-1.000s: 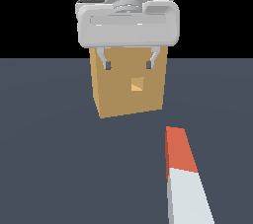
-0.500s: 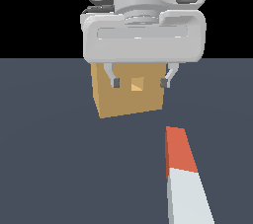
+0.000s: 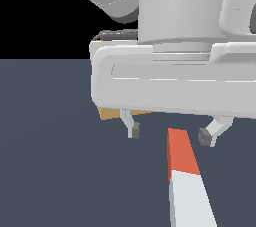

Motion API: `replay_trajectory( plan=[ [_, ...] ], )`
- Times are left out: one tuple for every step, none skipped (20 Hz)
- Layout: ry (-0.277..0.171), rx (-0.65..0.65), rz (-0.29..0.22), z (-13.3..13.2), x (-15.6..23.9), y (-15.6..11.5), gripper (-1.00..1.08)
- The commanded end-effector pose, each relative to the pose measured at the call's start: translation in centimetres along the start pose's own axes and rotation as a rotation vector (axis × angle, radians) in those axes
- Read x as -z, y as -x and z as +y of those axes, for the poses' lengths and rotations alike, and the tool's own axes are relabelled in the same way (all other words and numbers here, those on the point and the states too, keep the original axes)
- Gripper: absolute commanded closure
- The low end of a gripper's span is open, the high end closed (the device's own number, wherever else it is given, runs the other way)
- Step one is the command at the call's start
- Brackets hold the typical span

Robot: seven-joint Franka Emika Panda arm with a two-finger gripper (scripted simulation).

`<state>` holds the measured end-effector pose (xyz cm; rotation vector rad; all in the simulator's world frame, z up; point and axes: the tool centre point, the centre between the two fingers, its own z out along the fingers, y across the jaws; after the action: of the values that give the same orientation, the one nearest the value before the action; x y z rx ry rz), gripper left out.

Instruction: Insert the peg into the horizontal hole in a box.

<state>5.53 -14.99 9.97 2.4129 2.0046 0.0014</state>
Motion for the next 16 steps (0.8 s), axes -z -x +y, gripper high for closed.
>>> replay_trajectory(
  plan=[
    [-0.001, -0.02, 0.001, 0.9, -1.0, 1.6, -0.92],
    [-0.001, -0.027, 0.001, 1.1, -1.3, 2.2, -0.92],
    [-0.002, -0.033, 0.001, 1.4, -1.6, 2.7, -0.92],
    [-0.002, -0.039, 0.001, 1.6, -1.9, 3.1, -0.92],
    [-0.002, -0.044, 0.002, 1.8, -2.1, 3.5, -0.92],
    [-0.003, -0.048, 0.002, 2.0, -2.3, 3.9, -0.92],
    [-0.003, -0.052, 0.002, 2.1, -2.5, 4.2, -0.92],
    [-0.003, -0.056, 0.002, 2.2, -2.6, 4.4, -0.92],
    [-0.004, -0.059, 0.002, 2.3, -2.8, 4.7, -0.92],
    [-0.004, -0.061, 0.002, 2.4, -2.9, 4.8, -0.92],
    [-0.004, -0.063, 0.002, 2.5, -2.9, 5.0, -0.92],
    [-0.004, -0.064, 0.002, 2.6, -3.0, 5.1, -0.92],
    [-0.004, -0.065, 0.002, 2.6, -3.0, 5.1, -0.92],
    [-0.004, -0.065, 0.002, 2.6, -3.0, 5.1, -0.92],
    [-0.004, -0.065, 0.002, 2.6, -3.0, 5.1, -0.92],
    [-0.005, -0.065, 0.002, 2.5, -3.0, 5.2, -0.92]
  ],
)
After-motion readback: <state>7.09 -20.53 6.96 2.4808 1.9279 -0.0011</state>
